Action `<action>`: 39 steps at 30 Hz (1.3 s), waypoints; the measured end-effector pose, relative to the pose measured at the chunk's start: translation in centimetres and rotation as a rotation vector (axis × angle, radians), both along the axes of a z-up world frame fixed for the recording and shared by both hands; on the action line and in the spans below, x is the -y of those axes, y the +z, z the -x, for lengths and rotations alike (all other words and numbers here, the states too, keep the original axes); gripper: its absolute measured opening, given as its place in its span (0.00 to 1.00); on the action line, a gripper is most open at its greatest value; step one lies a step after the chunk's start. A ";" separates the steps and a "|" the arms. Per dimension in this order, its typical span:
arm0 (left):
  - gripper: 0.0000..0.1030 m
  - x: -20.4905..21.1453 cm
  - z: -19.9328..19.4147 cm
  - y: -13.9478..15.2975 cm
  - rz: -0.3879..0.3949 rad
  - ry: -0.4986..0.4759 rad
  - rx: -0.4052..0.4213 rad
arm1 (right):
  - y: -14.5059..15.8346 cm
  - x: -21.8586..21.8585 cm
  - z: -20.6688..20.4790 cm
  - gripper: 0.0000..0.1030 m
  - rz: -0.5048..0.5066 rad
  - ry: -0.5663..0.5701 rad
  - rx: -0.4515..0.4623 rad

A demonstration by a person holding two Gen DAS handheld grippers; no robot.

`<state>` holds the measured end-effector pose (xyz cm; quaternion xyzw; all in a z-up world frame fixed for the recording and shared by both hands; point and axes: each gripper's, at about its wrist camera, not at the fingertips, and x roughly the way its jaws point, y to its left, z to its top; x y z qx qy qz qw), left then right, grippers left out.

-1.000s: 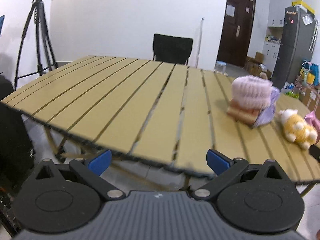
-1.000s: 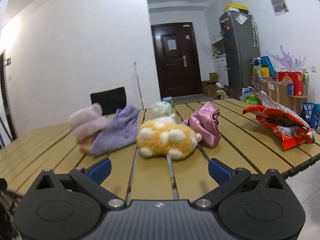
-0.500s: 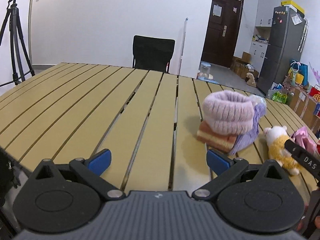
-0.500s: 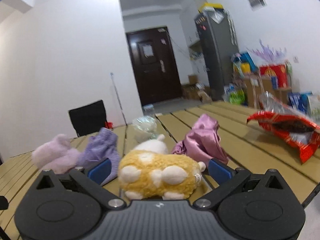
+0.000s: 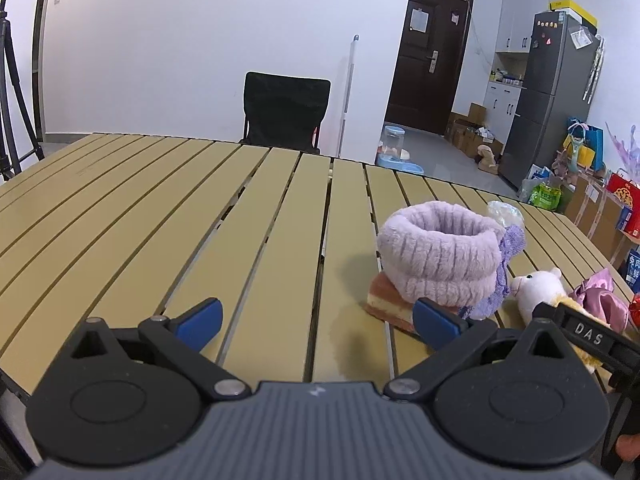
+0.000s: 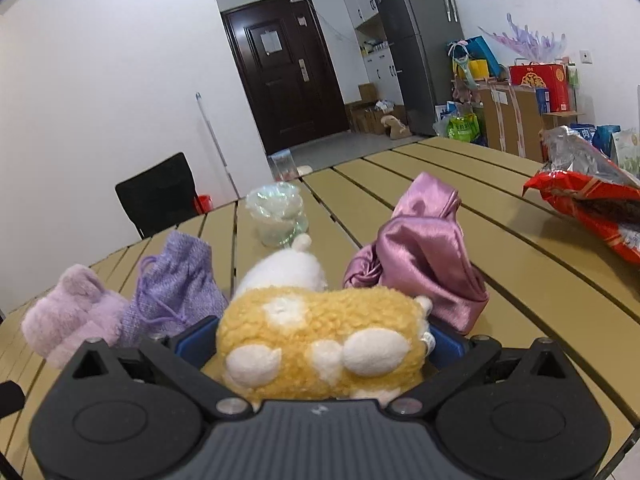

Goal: Collect trash
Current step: 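Grasp the yellow plush with right tool while left tool grasps pink knit plush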

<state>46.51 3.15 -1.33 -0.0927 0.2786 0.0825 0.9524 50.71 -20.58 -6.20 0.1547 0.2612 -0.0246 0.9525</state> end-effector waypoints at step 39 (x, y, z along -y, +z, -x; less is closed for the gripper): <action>1.00 5.3 -3.1 1.0 0.111 -0.050 0.079 | 2.6 3.7 5.6 0.92 0.018 -0.025 0.338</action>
